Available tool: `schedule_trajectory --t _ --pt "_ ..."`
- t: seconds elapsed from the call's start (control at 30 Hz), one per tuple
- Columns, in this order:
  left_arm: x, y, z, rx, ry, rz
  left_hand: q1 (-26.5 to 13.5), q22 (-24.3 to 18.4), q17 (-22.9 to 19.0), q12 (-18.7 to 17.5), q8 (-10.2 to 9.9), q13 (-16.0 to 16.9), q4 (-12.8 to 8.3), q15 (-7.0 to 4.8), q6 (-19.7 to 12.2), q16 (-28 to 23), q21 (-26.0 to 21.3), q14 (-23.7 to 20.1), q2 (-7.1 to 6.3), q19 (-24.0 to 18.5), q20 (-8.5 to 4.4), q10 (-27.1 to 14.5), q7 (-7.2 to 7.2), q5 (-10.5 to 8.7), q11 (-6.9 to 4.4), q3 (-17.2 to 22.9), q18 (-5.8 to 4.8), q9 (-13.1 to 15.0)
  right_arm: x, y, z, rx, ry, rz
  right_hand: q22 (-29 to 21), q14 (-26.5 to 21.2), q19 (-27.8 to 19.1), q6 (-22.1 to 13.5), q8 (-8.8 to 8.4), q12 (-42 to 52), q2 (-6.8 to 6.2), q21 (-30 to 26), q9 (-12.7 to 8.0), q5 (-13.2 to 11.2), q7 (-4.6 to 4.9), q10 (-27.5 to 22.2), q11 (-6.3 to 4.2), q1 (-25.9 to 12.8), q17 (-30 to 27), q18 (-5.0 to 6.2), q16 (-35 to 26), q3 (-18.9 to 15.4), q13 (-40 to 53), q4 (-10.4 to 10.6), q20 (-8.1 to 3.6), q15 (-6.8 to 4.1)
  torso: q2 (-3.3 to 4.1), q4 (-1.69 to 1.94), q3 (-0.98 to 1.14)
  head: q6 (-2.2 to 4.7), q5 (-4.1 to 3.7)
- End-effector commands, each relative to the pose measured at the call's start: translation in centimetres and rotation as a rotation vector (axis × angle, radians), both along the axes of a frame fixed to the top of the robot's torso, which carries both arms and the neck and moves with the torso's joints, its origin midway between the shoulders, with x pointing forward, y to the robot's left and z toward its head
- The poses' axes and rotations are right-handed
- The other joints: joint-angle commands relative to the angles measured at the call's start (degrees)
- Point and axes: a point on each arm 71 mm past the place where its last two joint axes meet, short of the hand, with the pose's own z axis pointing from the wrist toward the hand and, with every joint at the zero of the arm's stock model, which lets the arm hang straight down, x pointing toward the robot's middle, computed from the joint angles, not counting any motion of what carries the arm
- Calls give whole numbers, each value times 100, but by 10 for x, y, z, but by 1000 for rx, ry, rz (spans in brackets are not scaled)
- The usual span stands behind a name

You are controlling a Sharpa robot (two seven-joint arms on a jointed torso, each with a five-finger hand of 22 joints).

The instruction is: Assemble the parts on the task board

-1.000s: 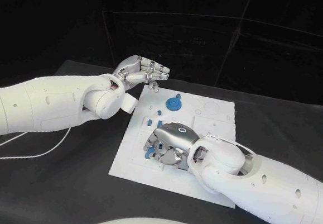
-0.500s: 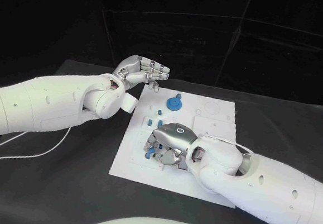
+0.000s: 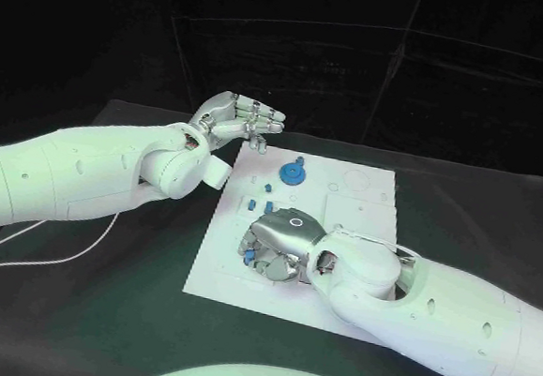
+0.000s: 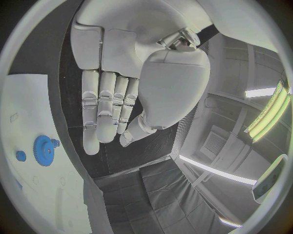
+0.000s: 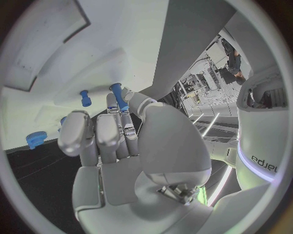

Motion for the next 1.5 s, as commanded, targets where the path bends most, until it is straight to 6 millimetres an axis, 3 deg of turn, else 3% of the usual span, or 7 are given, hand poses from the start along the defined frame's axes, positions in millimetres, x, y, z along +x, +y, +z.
schedule_trajectory --t 0.03,0.83,1.0,1.17,1.23,1.37,1.5 --pt "0 -1 1 -8 -2 -8 -1 -6 -5 16 25 0 -30 5 -26 -16 -33 -19 69 -27 21 -34 6 16 8 -14 76 -2 -1 0 0 13 -18 18 -187 -25 -101 -159 -19 -107 -98 -115 -9 -14 19 -238 55 -156 -104 41 -60 -136 -18 50 36 57 -1 -3 1 1 2" --pt "0 1 1 -7 0 -7 -1 -7 -11 21 27 1 -33 5 -30 -14 -34 -20 69 -26 22 -39 8 15 10 -17 76 -1 -1 -32 19 279 -44 -66 -783 -105 -325 -1103 -4 75 20 -515 5 -5 40 -1177 123 -14 -467 150 -260 -1164 22 80 103 109 -14 -5 2 95 -90" --pt "0 1 1 -6 2 -7 -1 -7 -11 21 27 1 -33 5 -30 -14 -34 -20 69 -26 22 -39 8 15 10 -17 76 -1 8 -74 32 311 12 -186 -642 -59 -222 -648 193 559 148 -427 86 78 91 -377 76 -68 -354 123 -202 -1279 131 186 95 82 -27 -14 -6 144 -323" --pt "0 2 1 -5 3 -6 -1 -7 -13 23 28 1 -34 6 -32 -14 -35 -20 70 -26 22 -42 8 15 10 -19 76 -1 14 -126 38 304 89 -363 -22 199 77 -324 334 1190 -84 -42 115 272 -163 816 -219 -453 895 15 451 -1728 486 503 -98 -140 -41 -63 -12 218 -539" --pt "0 2 1 -5 4 -6 -1 -7 -13 23 28 1 -34 6 -32 -14 -35 -20 70 -26 22 -42 8 15 10 -19 76 -1 14 -146 38 297 132 -436 127 195 148 -248 413 1597 -166 56 127 478 -258 1182 -310 -546 891 -13 479 -1991 792 625 -197 -230 -43 -71 -11 234 -612" --pt "0 2 0 -4 5 -6 -1 -7 -13 23 28 1 -34 6 -32 -14 -35 -20 70 -26 22 -42 8 15 10 -19 76 -1 12 -178 37 263 182 -549 656 346 329 -235 796 5816 3 377 196 617 -357 1429 -402 -598 2258 -123 1146 -2860 5362 1109 -302 -320 -56 -117 -8 254 -710" --pt "0 3 0 -3 6 -6 -1 -7 -13 23 28 1 -34 6 -32 -14 -35 -20 70 -26 22 -42 8 15 10 -19 76 -1 9 -198 36 224 199 -625 768 356 353 -330 995 6296 70 444 225 652 -339 1300 -395 -605 2409 -129 1211 -3230 5945 1442 -283 -275 -62 -134 -13 261 -774"
